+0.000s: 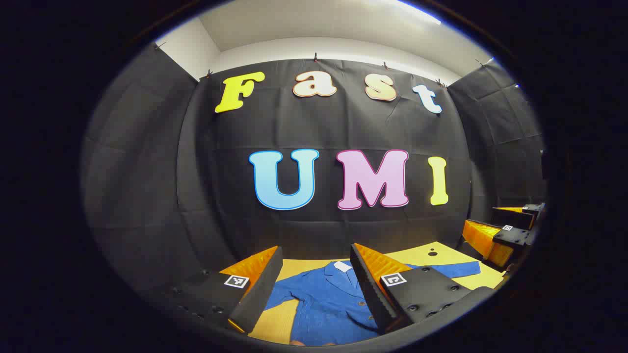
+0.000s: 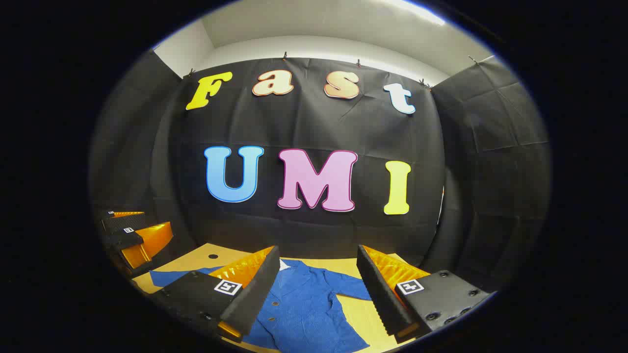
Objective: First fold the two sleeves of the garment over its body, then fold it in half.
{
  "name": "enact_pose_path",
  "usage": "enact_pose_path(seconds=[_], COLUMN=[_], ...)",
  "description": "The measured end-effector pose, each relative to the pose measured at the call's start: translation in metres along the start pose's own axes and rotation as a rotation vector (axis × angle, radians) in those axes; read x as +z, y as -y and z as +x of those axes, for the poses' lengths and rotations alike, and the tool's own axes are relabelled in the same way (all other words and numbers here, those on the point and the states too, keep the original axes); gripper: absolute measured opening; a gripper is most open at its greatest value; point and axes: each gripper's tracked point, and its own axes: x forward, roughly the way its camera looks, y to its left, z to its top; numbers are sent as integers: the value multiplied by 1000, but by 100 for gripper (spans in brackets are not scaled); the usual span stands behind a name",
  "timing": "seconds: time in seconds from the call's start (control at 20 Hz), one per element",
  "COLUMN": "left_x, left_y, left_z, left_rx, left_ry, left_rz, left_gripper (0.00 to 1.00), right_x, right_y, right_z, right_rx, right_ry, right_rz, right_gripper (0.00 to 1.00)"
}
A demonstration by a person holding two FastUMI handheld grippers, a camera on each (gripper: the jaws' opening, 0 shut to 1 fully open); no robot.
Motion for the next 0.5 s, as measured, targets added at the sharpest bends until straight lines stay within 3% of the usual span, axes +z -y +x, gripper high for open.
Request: enact_pose_path(seconds=[0.2,0.25,0.3,0.35,0.4,0.5], left_x=[-5,-5,-8,-9,-9,-8], left_y=[-2,-3,-4,-5,-7,-10], left_z=[-2,-3,-3,-4,-3,-1], left_rx=[-3,-4,-5,-7,-5,-2], left_ry=[-14,-17,-22,-26,-28,-31], left_rz=[-17,-17,-14,-9,-7,-27], left_gripper=[80,80,80,80,81,80], right_x=[-8,-6,-4,-4,-4,-4], right_y=[-2,-3,-4,-6,-8,-13], right_z=[0,0,0,1,0,1], right_rx=[1,1,1,4,9,19], right_ry=[-30,-23,-18,-14,-13,-13], right_rz=[-12,-13,-12,-10,-8,-3], right_gripper=[92,99,99,92,98,98])
